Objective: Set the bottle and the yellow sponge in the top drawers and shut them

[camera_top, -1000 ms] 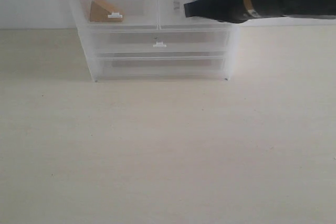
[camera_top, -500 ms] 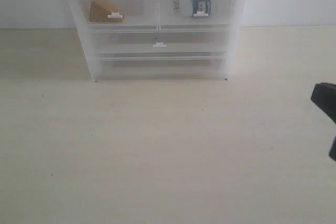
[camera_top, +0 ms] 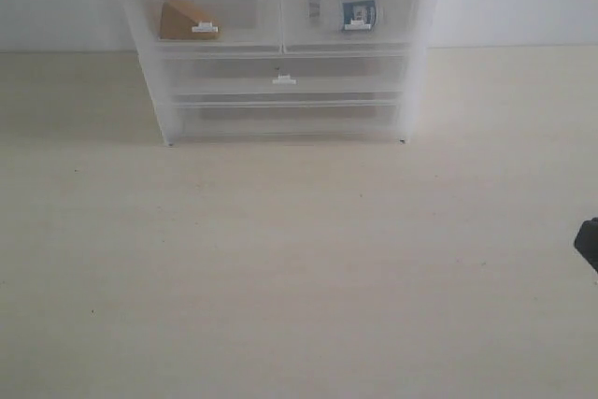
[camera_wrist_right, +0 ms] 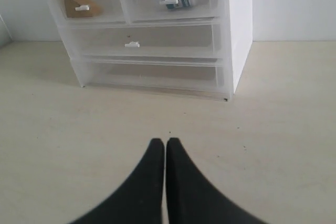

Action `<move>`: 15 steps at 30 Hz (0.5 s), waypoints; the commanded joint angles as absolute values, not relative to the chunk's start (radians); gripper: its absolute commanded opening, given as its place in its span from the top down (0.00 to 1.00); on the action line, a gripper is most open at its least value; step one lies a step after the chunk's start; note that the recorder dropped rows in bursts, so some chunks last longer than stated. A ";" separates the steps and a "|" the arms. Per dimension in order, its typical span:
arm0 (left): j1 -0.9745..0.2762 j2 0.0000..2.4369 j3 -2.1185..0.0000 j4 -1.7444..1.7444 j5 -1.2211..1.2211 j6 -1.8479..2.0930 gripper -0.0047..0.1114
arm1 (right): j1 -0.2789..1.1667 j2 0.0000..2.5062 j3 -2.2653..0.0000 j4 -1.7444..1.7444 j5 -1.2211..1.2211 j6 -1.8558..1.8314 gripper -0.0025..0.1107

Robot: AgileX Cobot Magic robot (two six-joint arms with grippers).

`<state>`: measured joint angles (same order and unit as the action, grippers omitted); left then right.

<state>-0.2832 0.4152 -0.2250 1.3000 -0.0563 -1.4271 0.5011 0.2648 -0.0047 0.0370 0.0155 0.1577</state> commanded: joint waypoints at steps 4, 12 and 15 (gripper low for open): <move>-0.289 0.416 -0.219 1.299 -0.063 -1.422 0.93 | 0.499 0.259 0.000 0.051 0.026 0.142 0.97; -0.289 0.416 -0.219 1.299 -0.063 -1.422 0.93 | 0.351 0.124 0.000 0.051 0.036 0.153 0.97; -0.289 0.416 -0.219 1.299 -0.063 -1.422 0.93 | 0.240 0.037 0.000 0.054 0.034 0.181 0.97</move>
<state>-0.2832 0.4152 -0.2250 1.3000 -0.0620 -1.4271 0.3254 0.1030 0.0000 0.0542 0.0394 0.1669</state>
